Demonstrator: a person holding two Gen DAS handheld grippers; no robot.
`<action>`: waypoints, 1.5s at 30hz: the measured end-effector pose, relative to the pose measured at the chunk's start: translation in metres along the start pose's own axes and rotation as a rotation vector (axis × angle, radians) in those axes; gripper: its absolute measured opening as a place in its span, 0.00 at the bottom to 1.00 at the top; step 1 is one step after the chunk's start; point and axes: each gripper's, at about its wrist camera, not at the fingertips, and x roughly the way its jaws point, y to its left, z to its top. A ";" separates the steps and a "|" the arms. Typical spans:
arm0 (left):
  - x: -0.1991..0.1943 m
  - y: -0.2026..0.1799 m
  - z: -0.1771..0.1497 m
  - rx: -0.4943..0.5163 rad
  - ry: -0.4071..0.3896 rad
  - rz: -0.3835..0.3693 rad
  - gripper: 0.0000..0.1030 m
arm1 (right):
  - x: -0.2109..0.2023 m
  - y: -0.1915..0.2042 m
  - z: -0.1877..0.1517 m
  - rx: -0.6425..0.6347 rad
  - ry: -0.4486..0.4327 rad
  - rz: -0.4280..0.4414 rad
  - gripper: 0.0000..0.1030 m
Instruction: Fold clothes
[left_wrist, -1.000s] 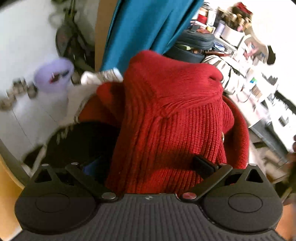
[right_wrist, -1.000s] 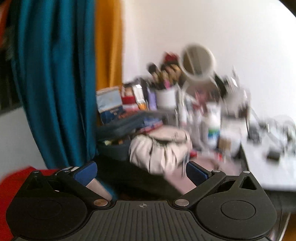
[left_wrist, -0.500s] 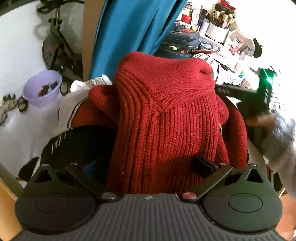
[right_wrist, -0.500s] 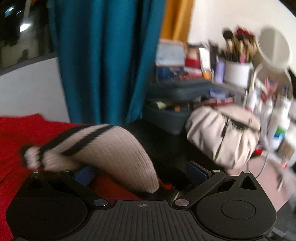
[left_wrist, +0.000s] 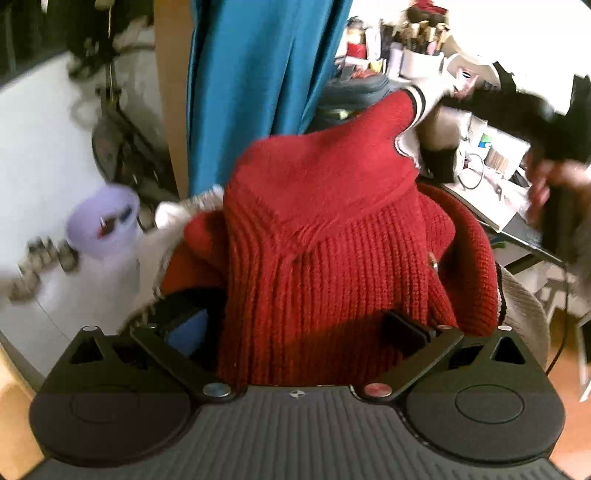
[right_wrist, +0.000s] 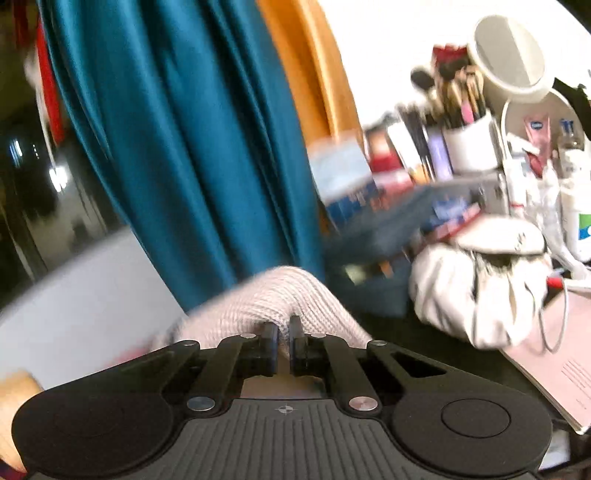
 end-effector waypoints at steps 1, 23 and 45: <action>-0.004 -0.003 0.001 0.022 -0.018 0.012 1.00 | -0.010 0.005 0.008 0.003 -0.022 0.035 0.05; -0.008 0.029 -0.019 -0.125 -0.002 0.062 1.00 | -0.146 0.056 -0.084 0.003 0.399 0.317 0.05; -0.010 0.035 -0.034 -0.255 0.031 -0.033 0.57 | -0.082 0.006 -0.052 0.019 0.275 -0.102 0.60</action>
